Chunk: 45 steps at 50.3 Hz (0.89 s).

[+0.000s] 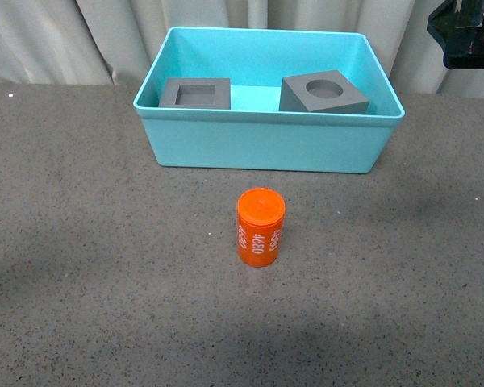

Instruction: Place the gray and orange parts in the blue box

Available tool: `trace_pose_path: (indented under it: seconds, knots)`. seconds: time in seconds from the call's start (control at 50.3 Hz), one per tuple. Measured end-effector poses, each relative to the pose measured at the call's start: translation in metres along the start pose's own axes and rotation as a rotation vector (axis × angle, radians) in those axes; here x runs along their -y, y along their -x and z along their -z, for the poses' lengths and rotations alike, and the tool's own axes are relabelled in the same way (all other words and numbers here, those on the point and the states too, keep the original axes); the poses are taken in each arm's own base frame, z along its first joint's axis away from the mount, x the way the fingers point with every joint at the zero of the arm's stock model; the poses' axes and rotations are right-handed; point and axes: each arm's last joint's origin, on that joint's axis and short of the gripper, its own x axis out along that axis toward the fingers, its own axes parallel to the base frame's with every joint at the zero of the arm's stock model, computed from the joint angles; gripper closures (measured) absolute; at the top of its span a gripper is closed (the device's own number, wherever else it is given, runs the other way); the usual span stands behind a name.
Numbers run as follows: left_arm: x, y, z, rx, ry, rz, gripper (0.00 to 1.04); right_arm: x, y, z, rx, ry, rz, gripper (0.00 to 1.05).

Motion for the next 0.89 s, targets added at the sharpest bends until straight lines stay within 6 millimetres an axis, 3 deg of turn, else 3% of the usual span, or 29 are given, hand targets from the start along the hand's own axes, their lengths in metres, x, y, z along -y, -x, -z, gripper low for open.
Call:
trace_pose_path:
  seconds: [0.259,0.338,0.438,0.696,0.756,0.895]
  knots:
    - [-0.026,0.024,0.009,0.006,0.027,-0.064,0.07,0.000,0.000,0.000,0.000,0.000,0.000,0.10]
    - [-0.037,0.029,0.014,0.148,-0.095,0.093,0.24,0.000,0.000,0.000,0.000,0.000,0.000,0.10]
    - [-0.036,0.038,0.006,0.252,-0.189,0.138,0.44,0.000,0.000,0.000,0.000,0.000,0.000,0.10]
    - [-0.038,0.050,0.004,0.269,-0.238,0.132,0.95,0.000,0.000,0.000,0.000,0.000,0.000,0.10]
    - [-0.038,0.052,0.004,0.273,-0.238,0.133,1.01,0.000,0.000,0.000,0.000,0.000,0.000,0.10]
    - [-0.038,0.056,0.004,0.276,-0.245,0.132,1.01,0.000,0.000,0.000,0.000,0.000,0.000,0.10]
